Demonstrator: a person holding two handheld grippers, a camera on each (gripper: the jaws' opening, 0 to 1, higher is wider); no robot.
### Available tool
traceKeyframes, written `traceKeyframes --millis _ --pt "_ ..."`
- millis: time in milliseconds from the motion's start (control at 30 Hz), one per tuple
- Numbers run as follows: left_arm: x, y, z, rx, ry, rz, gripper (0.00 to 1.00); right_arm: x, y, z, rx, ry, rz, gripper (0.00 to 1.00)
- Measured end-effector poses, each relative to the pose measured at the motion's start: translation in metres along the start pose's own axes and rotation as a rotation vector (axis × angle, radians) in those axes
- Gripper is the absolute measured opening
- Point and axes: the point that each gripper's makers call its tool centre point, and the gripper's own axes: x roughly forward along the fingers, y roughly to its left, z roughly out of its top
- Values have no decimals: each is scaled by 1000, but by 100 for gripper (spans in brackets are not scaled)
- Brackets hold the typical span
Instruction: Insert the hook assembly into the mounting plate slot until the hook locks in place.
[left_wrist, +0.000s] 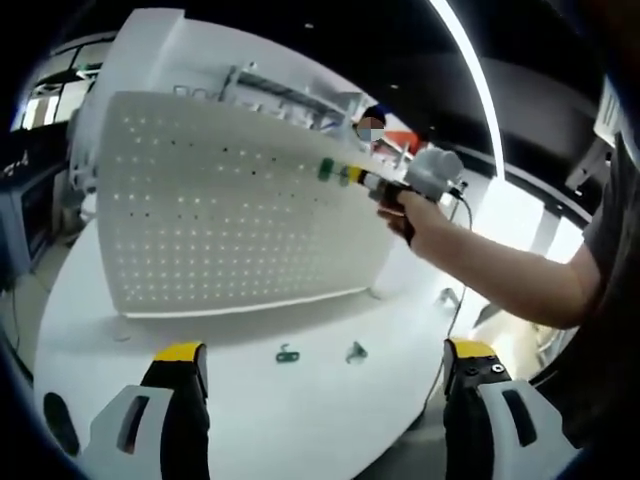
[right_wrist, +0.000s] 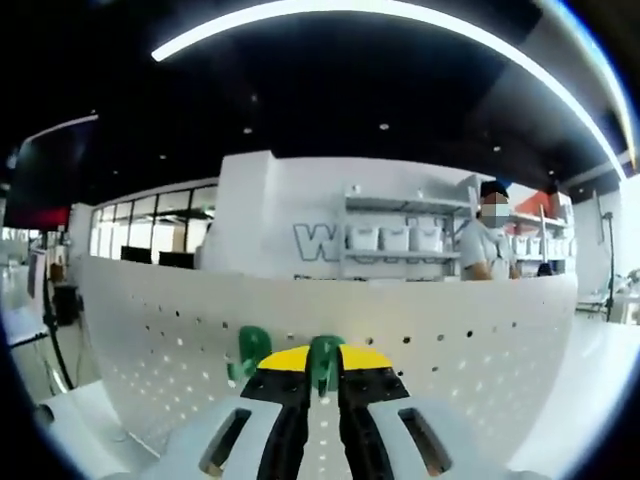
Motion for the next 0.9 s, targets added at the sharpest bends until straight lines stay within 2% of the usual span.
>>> traceKeyframes --millis 267,300,333,633,900 --pt "-2 -4 -2 5 0 -1 99 -10 -4 24 25 -37 5 13" --pt "-2 -5 -2 5 1 -1 99 -11 -4 25 13 -38 7 14" --pt "-2 -6 -3 5 4 -3 99 -13 -5 26 -54 -38 12 15" --pt "-3 -9 -11 9 14 -12 99 -34 -14 22 -46 5 29 18" --pt "-3 -15 -16 14 17 -27 99 -64 -12 -2 -71 82 84 18"
